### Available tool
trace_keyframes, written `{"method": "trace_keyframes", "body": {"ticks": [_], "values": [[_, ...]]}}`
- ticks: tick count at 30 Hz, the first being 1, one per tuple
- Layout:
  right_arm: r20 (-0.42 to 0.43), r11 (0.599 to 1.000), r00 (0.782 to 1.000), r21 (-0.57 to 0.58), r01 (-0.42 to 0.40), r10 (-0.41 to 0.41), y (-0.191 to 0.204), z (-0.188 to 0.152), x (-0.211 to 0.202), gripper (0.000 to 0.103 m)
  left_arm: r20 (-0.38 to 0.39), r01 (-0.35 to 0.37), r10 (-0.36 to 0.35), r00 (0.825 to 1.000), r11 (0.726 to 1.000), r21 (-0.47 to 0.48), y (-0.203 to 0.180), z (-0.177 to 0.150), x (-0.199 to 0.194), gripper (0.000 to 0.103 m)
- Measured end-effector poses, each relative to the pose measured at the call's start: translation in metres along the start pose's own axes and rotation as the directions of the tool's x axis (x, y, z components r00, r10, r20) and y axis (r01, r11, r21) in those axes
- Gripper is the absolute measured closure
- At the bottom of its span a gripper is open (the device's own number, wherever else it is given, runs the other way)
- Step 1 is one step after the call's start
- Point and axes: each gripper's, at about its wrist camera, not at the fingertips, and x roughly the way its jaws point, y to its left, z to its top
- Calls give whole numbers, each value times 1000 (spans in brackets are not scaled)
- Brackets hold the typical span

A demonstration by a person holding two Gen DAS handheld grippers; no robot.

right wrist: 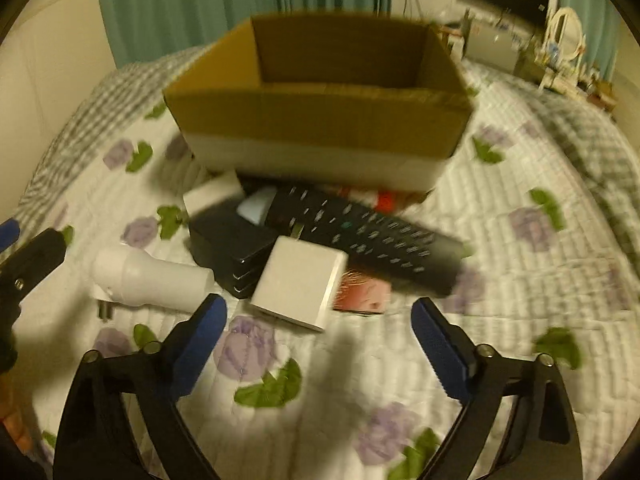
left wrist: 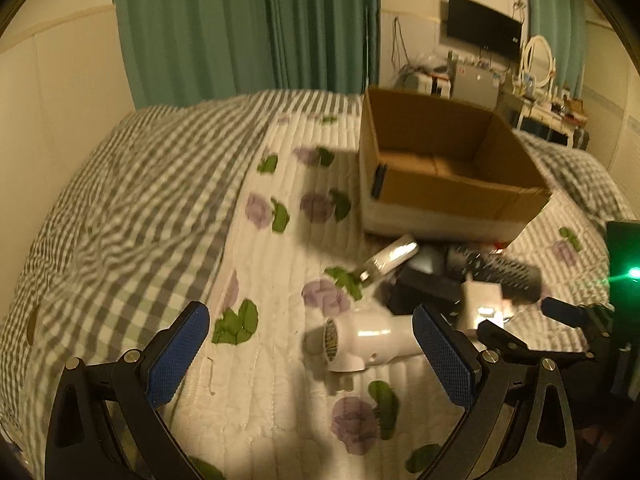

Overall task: Organize rigid objects
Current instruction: 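Grasp the white hair dryer with the left gripper while the right grasps the white square charger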

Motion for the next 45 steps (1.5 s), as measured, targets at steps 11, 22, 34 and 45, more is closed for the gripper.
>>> {"method": "trace_keyframes", "body": {"ticks": [11, 22, 34, 45], "values": [[-9, 997, 997, -12, -71, 70, -2, -9, 18, 49, -113, -33, 43, 993, 995, 90, -17, -15, 32, 0], [54, 996, 996, 33, -79, 77, -30, -9, -22, 50, -215, 31, 13, 976, 978, 204, -49, -26, 62, 44], [90, 997, 994, 20, -68, 66, -22, -6, -32, 51, -137, 79, -53, 989, 979, 188, -52, -18, 33, 87], [118, 998, 992, 25, -50, 47, -31, -6, -57, 51, -119, 125, -108, 987, 982, 145, -44, -10, 25, 82]]}}
